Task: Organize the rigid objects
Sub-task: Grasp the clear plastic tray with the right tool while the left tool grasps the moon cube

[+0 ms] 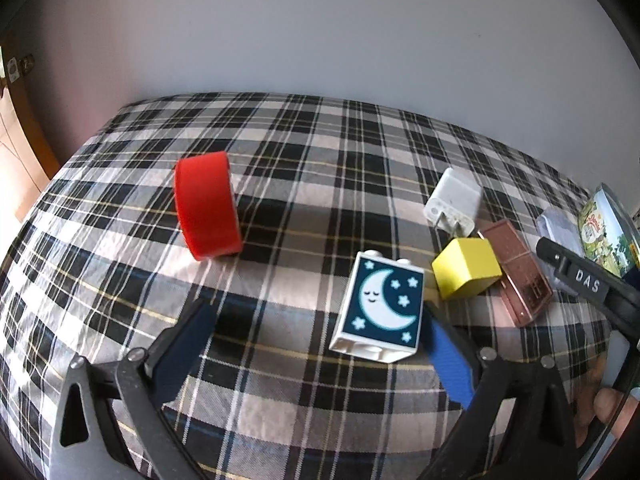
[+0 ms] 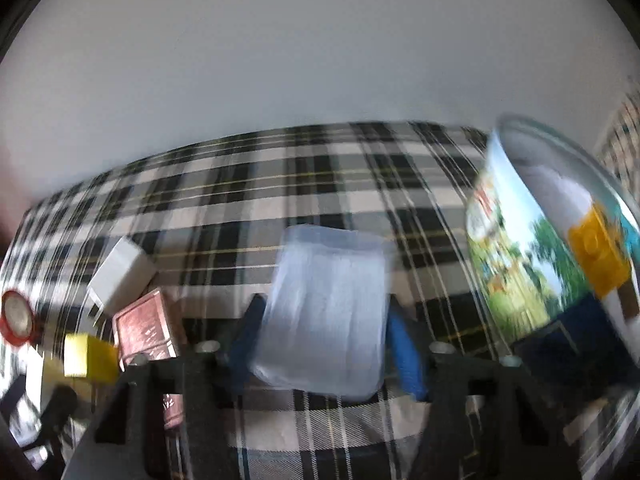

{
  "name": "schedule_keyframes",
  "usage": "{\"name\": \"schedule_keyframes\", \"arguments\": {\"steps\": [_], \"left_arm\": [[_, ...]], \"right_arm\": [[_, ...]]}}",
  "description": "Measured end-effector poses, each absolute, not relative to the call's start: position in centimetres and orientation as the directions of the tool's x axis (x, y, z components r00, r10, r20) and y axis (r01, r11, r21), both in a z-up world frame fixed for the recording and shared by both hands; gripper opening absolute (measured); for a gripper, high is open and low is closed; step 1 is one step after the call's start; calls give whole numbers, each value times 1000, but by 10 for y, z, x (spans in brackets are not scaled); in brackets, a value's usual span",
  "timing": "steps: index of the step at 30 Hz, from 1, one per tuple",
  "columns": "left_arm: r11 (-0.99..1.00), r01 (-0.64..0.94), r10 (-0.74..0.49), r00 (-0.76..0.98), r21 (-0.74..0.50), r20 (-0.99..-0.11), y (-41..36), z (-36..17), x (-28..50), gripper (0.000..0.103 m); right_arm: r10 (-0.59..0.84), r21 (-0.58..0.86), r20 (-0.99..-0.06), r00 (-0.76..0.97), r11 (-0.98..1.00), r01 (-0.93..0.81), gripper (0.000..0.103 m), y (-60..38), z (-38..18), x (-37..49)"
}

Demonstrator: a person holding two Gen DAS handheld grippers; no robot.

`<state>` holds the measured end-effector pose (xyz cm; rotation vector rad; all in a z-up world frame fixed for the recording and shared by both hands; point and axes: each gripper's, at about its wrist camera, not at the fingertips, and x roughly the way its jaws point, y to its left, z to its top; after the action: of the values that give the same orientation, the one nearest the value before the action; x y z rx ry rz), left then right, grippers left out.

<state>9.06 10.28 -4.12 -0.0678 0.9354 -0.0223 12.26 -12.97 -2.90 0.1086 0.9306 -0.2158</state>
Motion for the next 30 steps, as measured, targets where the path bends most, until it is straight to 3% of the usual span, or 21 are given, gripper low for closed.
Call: {"name": "schedule_keyframes", "arguments": {"steps": [2, 7, 8, 9, 16, 23, 30], "left_arm": [[998, -13, -45, 596, -66, -802, 103, -41, 90, 95], [998, 12, -56, 609, -60, -791, 101, -40, 89, 73], [997, 21, -67, 614, -69, -786, 101, -39, 88, 58], [996, 28, -84, 620, -85, -780, 101, -38, 87, 32], [989, 28, -130, 625, -144, -770, 109, -38, 88, 30], [975, 20, -173, 686, -219, -707, 112, -30, 80, 30], [980, 19, -139, 774, -197, -617, 102, -14, 66, 30]], "right_arm": [[-124, 3, -805, 581, 977, 214, 58, -130, -29, 122], [-59, 12, -803, 593, 993, 116, 57, -130, -28, 114], [-49, 8, -803, 593, 996, 93, 57, -131, -28, 112], [-41, 6, -803, 594, 997, 78, 57, -132, -28, 111], [110, 120, -776, 622, 992, -25, 57, -146, -23, 79], [235, 211, -672, 703, 970, -124, 57, -158, -8, 50], [222, 141, -537, 814, 975, -173, 57, -157, 21, 16]]}}
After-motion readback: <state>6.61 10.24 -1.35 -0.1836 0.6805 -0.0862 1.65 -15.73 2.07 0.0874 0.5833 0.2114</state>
